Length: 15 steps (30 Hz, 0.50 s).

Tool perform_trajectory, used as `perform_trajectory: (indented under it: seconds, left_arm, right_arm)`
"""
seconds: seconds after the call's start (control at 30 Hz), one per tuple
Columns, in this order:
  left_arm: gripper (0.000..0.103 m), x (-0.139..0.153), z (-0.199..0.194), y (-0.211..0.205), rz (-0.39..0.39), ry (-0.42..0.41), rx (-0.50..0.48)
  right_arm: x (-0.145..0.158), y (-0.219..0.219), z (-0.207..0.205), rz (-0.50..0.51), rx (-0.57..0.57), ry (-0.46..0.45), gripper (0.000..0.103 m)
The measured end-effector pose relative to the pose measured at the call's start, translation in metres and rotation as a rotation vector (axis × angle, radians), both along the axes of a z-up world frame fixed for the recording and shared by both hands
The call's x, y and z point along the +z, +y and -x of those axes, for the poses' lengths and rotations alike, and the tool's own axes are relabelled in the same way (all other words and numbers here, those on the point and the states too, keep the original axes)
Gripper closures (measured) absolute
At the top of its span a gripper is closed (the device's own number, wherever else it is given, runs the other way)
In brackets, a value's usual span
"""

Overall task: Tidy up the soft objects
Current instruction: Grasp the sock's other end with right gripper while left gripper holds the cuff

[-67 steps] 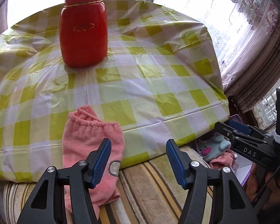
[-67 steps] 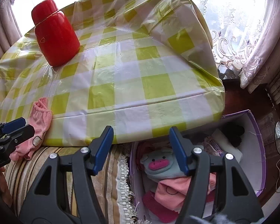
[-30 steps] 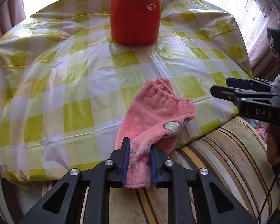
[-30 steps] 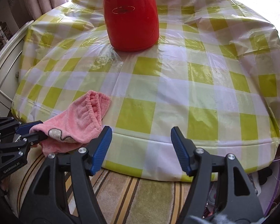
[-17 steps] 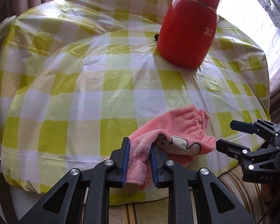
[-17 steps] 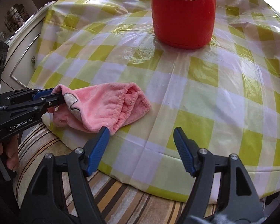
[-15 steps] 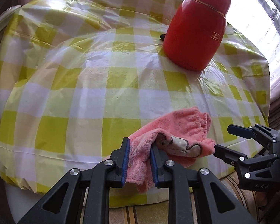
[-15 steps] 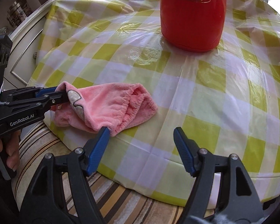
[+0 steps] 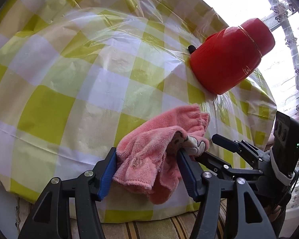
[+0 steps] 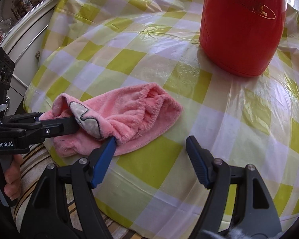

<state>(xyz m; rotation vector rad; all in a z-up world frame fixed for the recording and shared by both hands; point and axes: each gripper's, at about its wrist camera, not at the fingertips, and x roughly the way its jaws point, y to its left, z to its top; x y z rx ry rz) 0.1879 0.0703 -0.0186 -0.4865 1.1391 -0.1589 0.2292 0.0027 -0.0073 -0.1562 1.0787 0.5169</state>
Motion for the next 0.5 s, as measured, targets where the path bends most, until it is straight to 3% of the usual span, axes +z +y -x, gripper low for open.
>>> perform_trajectory:
  seconds: [0.1,0.2,0.27,0.33,0.5]
  left_arm:
    - [0.043,0.001,0.000,-0.008,-0.057,-0.018,-0.030]
    - [0.058,0.001,-0.001,-0.009,-0.117,-0.031,-0.041]
    - [0.072,-0.001,-0.001,-0.003,-0.107,-0.031,-0.028]
    - [0.079,-0.003,-0.001,0.003,-0.094,-0.035,-0.016]
    - [0.081,-0.004,0.001,0.007,-0.083,-0.054,-0.014]
  right_arm:
    - [-0.002,0.006,-0.004,-0.010,0.028,-0.003,0.027]
    - [-0.001,0.014,-0.006,-0.024,0.067,-0.010,0.026]
    - [0.001,0.015,-0.007,-0.083,0.096,0.019,0.026]
    - [0.003,0.013,-0.011,-0.166,0.104,0.055,0.025]
    - [-0.002,0.013,-0.027,-0.295,0.046,0.145,0.022]
